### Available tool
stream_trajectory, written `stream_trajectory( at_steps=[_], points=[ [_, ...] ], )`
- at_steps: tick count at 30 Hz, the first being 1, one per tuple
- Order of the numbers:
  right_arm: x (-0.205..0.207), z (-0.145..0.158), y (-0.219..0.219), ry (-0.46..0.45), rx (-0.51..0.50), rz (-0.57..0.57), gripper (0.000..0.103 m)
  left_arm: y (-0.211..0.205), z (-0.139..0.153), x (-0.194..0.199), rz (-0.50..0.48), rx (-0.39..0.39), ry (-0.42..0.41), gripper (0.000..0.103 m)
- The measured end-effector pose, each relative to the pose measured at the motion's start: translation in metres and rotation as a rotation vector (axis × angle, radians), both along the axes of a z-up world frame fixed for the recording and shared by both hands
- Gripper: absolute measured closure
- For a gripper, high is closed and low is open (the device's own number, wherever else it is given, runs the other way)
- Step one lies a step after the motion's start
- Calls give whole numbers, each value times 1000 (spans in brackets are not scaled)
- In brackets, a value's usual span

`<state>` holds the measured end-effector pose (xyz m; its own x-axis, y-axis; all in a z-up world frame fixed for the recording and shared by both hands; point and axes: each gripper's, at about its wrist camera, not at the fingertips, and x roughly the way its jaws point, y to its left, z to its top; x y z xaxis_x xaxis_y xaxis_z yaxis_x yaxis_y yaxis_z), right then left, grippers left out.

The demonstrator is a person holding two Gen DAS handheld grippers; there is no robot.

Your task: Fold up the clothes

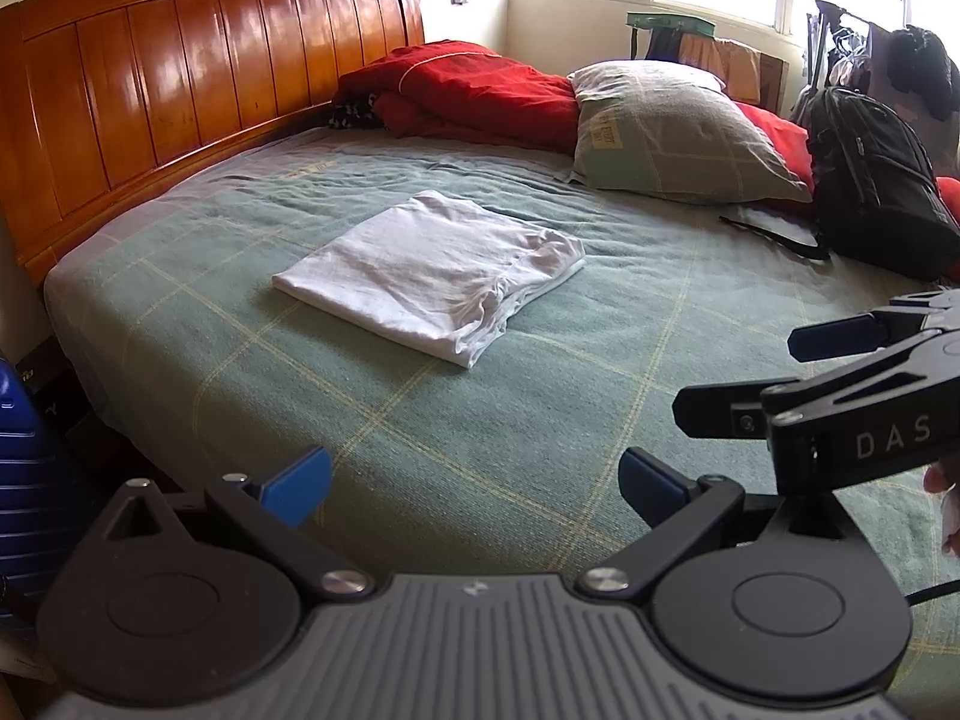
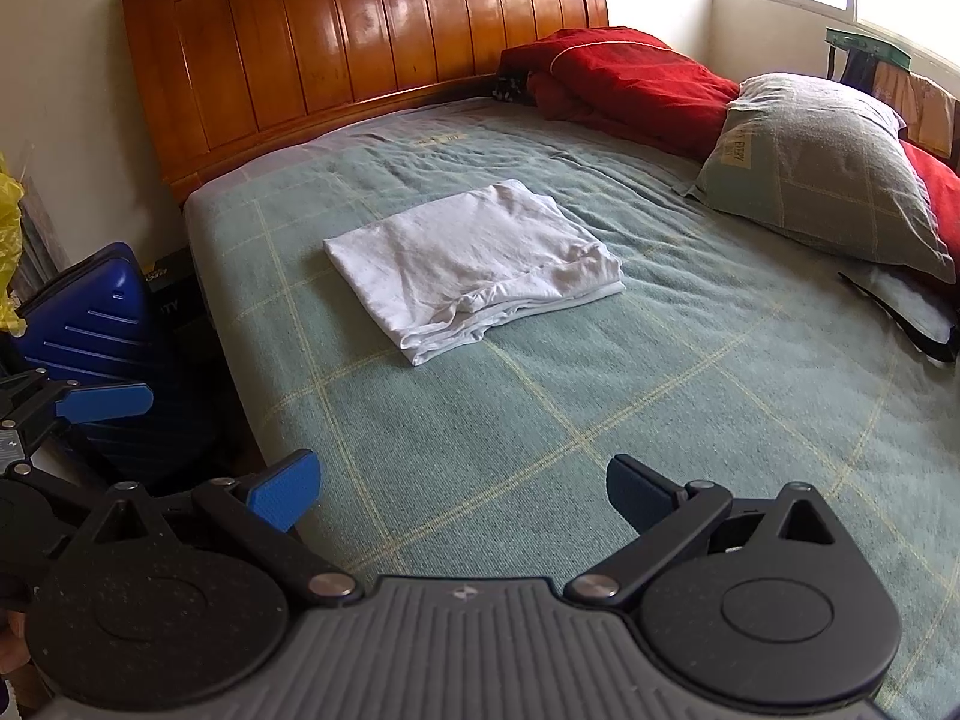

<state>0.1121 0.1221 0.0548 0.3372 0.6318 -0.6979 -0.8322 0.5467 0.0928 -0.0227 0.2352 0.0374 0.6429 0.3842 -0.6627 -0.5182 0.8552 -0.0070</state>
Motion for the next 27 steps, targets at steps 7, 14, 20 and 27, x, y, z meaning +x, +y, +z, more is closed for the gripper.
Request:
stream_trajectory(
  at_steps=[7, 14, 20, 27],
  points=[
    [1, 0, 1, 3, -2, 0, 0, 1, 0, 2, 2, -2, 4, 1],
    [3, 0, 1, 5, -2, 0, 0, 2, 0, 3, 2, -1, 6, 1],
    [4, -1, 2, 6, -2, -1, 0, 3, -1, 4, 3, -2, 9, 1],
    [4, -2, 3, 8, -3, -3, 0, 4, -2, 5, 2, -5, 11, 1]
  ],
)
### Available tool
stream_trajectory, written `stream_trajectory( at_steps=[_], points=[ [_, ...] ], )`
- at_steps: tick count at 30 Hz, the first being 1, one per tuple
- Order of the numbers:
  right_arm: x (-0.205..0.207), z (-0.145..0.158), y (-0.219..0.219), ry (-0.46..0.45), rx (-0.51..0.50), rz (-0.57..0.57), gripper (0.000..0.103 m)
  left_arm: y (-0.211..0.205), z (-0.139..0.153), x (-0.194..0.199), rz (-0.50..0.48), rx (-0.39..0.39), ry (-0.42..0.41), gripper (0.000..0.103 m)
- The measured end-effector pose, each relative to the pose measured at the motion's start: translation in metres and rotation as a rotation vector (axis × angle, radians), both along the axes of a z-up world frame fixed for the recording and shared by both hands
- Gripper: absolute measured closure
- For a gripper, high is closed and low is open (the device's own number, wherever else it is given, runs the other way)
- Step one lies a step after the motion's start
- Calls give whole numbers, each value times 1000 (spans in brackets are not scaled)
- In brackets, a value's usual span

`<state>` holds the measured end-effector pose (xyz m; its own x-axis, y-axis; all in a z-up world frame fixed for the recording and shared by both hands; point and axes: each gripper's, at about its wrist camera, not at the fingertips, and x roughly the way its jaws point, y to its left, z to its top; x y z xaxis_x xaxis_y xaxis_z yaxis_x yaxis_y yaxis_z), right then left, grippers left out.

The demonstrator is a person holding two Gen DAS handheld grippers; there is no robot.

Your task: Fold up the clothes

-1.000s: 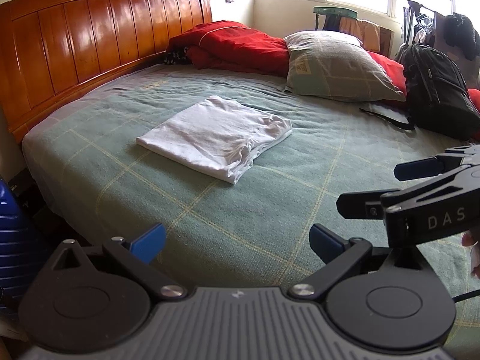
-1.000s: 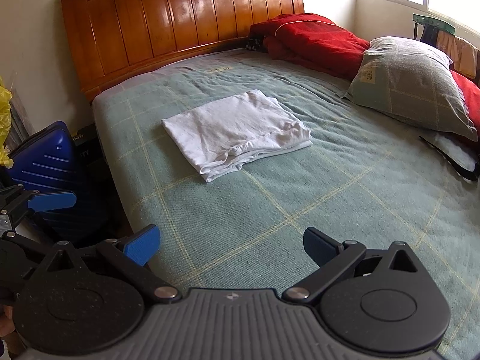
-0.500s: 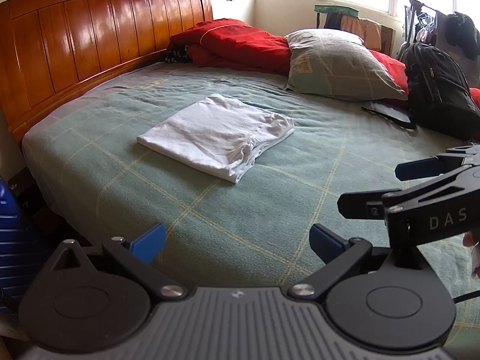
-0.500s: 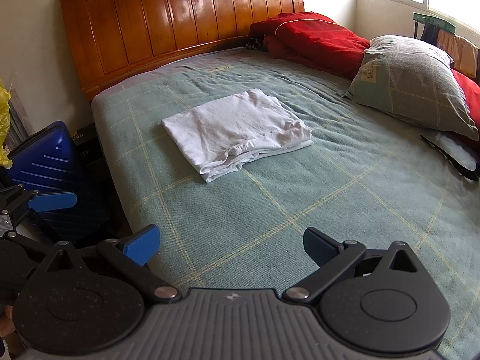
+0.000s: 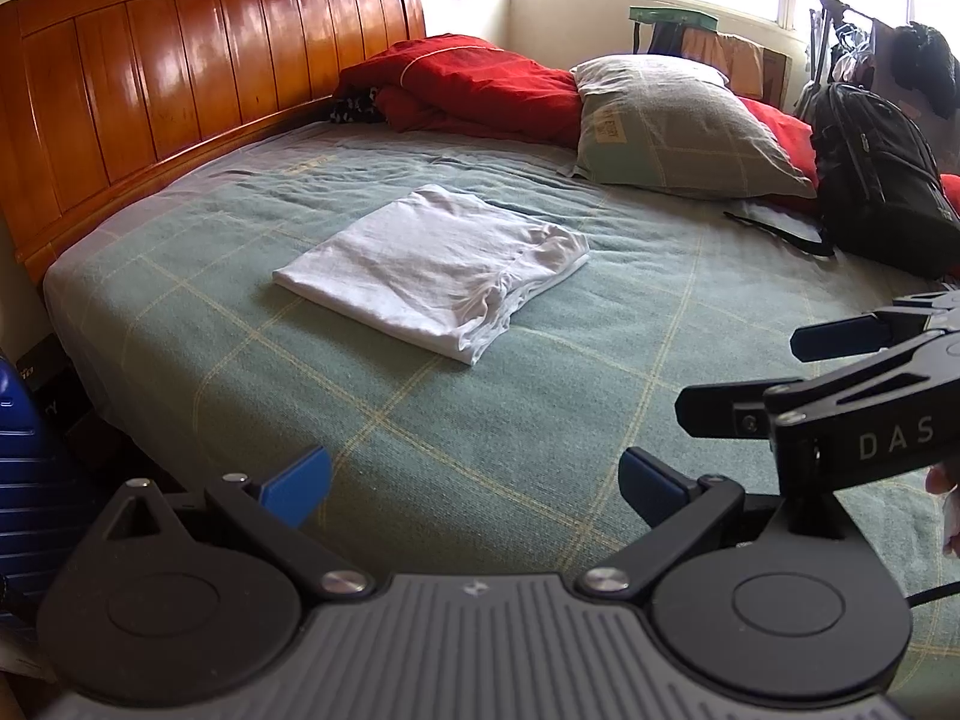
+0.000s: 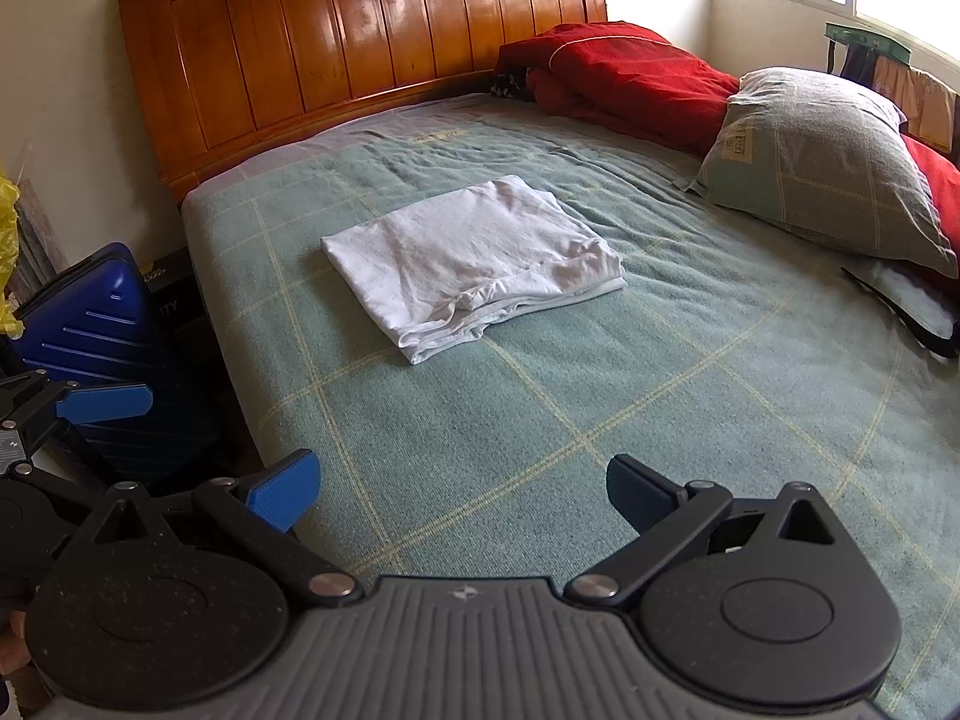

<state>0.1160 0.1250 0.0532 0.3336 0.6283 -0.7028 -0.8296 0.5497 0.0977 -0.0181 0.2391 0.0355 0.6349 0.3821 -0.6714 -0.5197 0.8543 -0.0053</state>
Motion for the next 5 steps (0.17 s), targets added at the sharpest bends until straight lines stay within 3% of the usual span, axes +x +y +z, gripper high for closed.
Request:
stream_trajectory(
  at_steps=[5],
  points=[
    [0, -1, 0, 1, 0, 0, 0, -1, 0, 0, 1, 2, 0, 1]
  ],
)
